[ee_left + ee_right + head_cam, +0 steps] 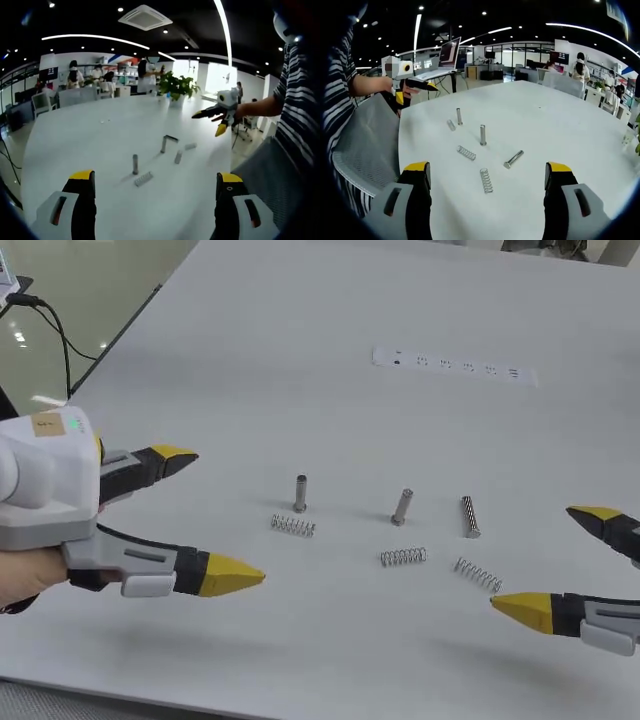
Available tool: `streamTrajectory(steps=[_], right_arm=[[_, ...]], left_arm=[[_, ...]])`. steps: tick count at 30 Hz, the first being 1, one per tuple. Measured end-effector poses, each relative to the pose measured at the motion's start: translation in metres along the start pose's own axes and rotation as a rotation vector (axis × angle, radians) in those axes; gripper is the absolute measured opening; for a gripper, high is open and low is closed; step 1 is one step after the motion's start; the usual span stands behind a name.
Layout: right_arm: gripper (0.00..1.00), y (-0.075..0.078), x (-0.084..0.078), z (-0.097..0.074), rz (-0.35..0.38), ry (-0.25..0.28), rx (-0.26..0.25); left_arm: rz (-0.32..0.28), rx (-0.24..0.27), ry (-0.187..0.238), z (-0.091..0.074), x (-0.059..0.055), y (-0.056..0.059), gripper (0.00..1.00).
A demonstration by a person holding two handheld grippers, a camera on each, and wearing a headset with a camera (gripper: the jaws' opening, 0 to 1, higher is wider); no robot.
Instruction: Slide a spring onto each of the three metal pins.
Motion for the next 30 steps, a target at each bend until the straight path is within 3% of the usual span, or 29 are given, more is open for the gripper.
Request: streamTrajectory(steps=[12,20,30], right_arm=[[0.94,0.002,-0.002,-0.002,0.010,0.004,0.004],[0.94,-0.002,-0.017,0.002,0.024,-0.030,0.013],[0.94,-0.002,-0.012,0.003,0.021,-0.029,0.015]], left_arm=[[0.018,-0.004,0.004,0.002,0.001,0.001,0.98],[0.027,-0.016,-0.026,0.005,-0.006,0.005,0.98],[0.025,-0.014,-0.020,0.005,-0.005,0.003,0.98]])
Point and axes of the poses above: the centre of the closed fingertips' face, and the gripper's own axes: z roughly forward along the fingers, y roughly to its right, x roughly out of its top, the point moved 3 cm from there along -z, roughly backward along the fingers, and after that the axes turned 15 degrees about -y, right-handed, at the moved point
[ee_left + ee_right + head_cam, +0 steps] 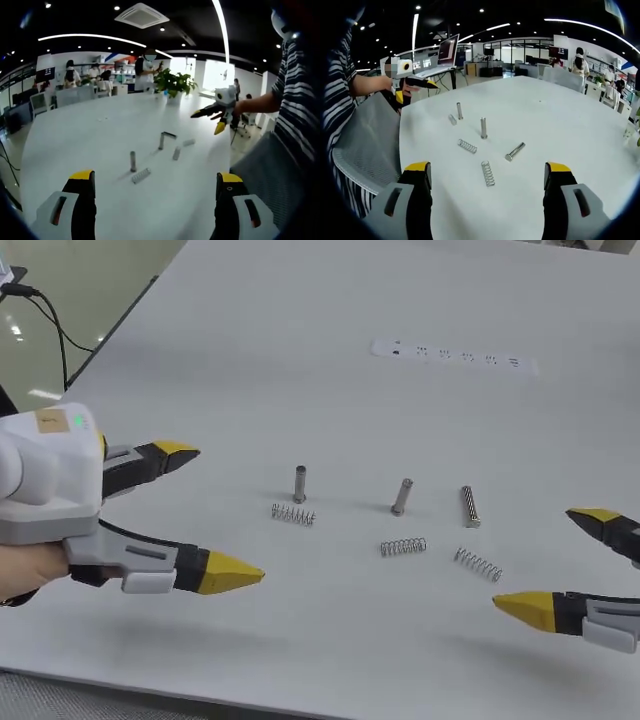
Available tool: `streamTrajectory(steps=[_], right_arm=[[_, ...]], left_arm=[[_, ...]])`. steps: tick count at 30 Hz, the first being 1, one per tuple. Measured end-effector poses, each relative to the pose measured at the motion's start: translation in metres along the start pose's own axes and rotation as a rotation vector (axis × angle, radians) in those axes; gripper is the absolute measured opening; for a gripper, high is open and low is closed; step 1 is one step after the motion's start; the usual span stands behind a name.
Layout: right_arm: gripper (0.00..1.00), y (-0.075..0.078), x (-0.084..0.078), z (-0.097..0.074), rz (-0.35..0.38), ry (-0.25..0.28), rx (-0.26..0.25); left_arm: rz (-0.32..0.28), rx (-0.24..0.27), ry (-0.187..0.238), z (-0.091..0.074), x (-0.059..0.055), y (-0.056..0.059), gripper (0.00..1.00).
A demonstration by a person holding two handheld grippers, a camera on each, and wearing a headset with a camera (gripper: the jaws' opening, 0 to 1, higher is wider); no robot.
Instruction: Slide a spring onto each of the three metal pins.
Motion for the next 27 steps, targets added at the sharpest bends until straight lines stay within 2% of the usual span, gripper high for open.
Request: streamTrajectory(steps=[9,13,22,27], right_arm=[[0.92,-0.003,0.001,0.003,0.001,-0.008,0.015],[0.90,0.003,0.006,0.006,0.020,-0.011,0.014],[0.74,0.023,0.034,0.016,0.058,-0.006,0.009],[0.59,0.032,0.041,0.028,0.096,-0.064,0.005]], left_arm=[[-0.008,0.002,-0.002,-0.001,-0.003,-0.001,0.98],[-0.009,0.002,-0.003,-0.001,-0.003,-0.001,0.98],[-0.011,0.000,-0.005,0.000,-0.004,0.000,0.98],[-0.014,0.004,-0.003,-0.001,-0.003,-0.001,0.98]])
Point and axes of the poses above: the centre of the closed fingertips' face, and the gripper's own axes: z roughly forward along the fingers, y roughly to its right, x roughly out of its top, the point moved 3 cm from there along -z, roughly backward along the fingers, and after that the axes turned 15 degrees about -y, right-handed, at the moved point
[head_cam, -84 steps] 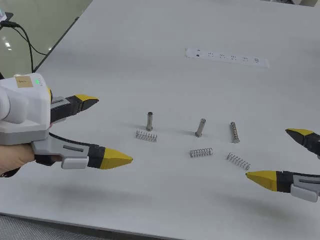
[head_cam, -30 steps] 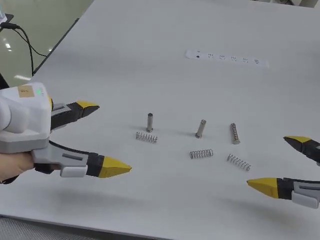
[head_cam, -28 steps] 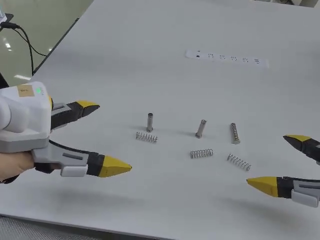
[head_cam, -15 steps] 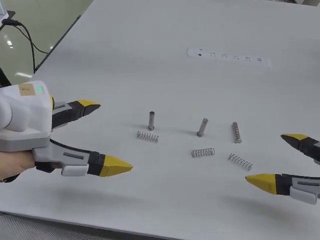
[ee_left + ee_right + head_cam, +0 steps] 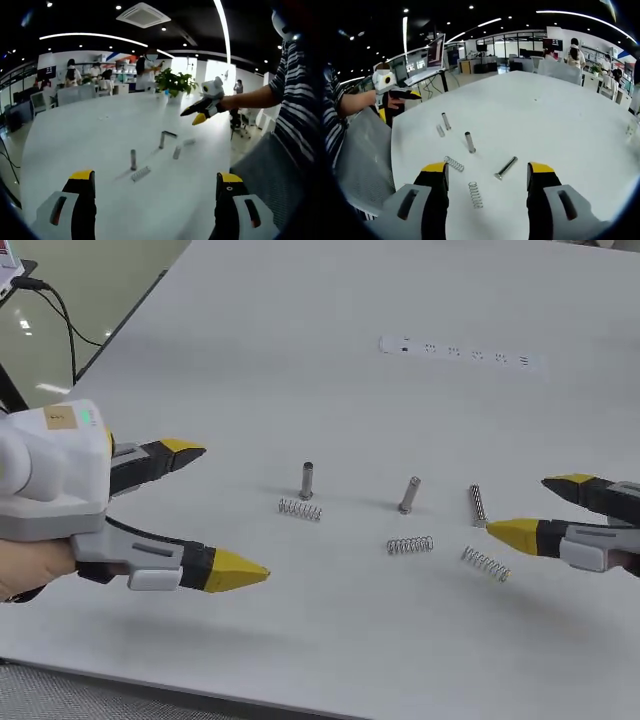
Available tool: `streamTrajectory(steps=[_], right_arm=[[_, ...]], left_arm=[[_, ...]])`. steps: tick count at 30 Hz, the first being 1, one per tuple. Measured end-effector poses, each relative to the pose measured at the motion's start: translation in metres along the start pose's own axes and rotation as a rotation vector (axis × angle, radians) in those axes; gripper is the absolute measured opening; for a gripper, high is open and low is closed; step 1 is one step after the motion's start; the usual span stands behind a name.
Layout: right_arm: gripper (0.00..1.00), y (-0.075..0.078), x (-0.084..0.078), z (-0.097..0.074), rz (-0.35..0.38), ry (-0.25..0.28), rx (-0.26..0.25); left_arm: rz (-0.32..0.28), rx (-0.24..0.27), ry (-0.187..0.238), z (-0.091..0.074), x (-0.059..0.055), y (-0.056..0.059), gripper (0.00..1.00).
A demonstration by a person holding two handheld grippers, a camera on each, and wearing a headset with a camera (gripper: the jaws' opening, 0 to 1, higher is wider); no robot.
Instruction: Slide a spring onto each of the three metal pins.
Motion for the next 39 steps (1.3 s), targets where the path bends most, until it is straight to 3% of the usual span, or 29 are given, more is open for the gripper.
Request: streamTrajectory(steps=[3,10,22,33,39], right_arm=[[0.50,0.006,0.000,0.008,0.033,-0.055,-0.010],[0.39,0.020,0.010,0.022,0.158,-0.069,-0.016],[0.26,0.033,0.008,0.040,0.296,-0.132,-0.036],[0.19,0.039,0.004,0.064,0.334,-0.206,-0.105],[0.17,0.043,-0.002,0.073,0.349,-0.247,-0.117]], left_arm=[[-0.003,0.003,-0.001,0.000,0.000,0.000,0.98],[-0.004,0.005,-0.002,-0.001,-0.001,0.000,0.98],[-0.006,-0.002,-0.008,0.000,-0.003,0.001,0.98],[-0.003,-0.001,-0.002,0.000,0.000,0.001,0.98],[-0.004,0.000,-0.009,-0.002,-0.002,-0.001,0.98]])
Point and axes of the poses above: the centre of the closed fingertips' face, and the gripper's own axes: z roughly forward along the fingers, y roughly to its right, x roughly out of its top, the point moved 3 cm from there along -z, roughly backward along the fingers, and after that the axes turned 15 degrees about -y, right-handed, at the moved point
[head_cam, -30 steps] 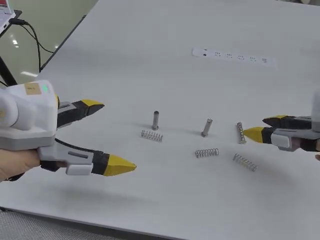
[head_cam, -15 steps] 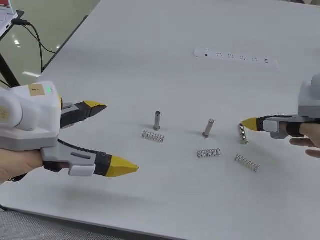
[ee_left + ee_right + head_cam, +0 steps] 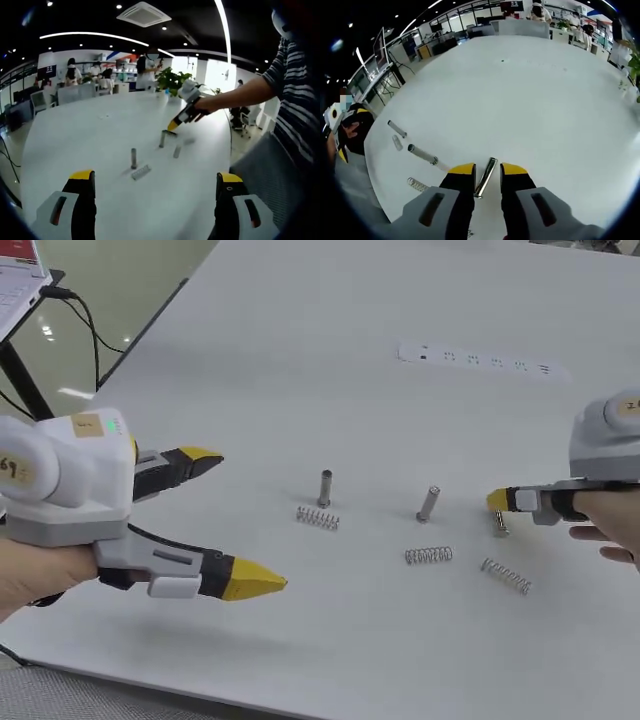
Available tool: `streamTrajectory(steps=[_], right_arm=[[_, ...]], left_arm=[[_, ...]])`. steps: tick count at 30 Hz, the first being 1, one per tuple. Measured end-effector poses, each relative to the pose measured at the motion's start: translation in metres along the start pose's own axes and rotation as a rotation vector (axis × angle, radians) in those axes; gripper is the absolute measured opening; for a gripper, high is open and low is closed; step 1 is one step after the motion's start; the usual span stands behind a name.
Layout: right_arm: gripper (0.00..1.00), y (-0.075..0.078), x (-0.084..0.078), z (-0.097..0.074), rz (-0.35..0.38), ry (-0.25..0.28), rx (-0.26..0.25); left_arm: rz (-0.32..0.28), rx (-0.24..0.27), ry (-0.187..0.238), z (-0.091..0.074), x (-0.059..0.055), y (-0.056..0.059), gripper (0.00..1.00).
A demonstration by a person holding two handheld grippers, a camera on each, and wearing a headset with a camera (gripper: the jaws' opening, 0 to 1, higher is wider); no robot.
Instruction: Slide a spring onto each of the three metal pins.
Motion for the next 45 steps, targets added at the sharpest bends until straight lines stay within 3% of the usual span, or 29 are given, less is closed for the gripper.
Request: streamTrajectory(steps=[9,13,23,32,41,45], right_arm=[[0.14,-0.003,-0.002,0.012,-0.063,-0.047,-0.064],[0.10,0.000,-0.001,0.012,-0.081,-0.044,-0.102],[0.05,-0.004,-0.001,0.008,-0.121,-0.042,-0.119],[0.05,0.001,0.002,-0.013,-0.087,0.041,-0.101],[0.05,-0.001,-0.006,-0.028,-0.127,0.123,-0.123],[0.05,-0.001,-0.005,-0.030,-0.138,0.129,-0.135]], left_arm=[[-0.003,-0.005,0.001,0.002,0.000,0.001,0.98],[-0.003,-0.005,-0.002,0.002,-0.001,0.002,0.98],[-0.002,-0.004,-0.005,0.000,-0.001,0.001,0.98],[-0.005,-0.001,-0.001,0.000,-0.001,0.000,0.98],[0.004,-0.008,-0.010,0.002,-0.002,0.004,0.98],[0.011,-0.013,-0.017,0.003,-0.002,0.006,0.98]])
Point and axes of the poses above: the centre of the closed fingertips' face, and the gripper's own axes: z roughly forward along the fingers, y roughly to its right, x roughly out of its top, the point moved 3 cm from there along -z, roughly backward along the fingers, and after that the axes turned 15 degrees about -y, right-handed, at the moved point
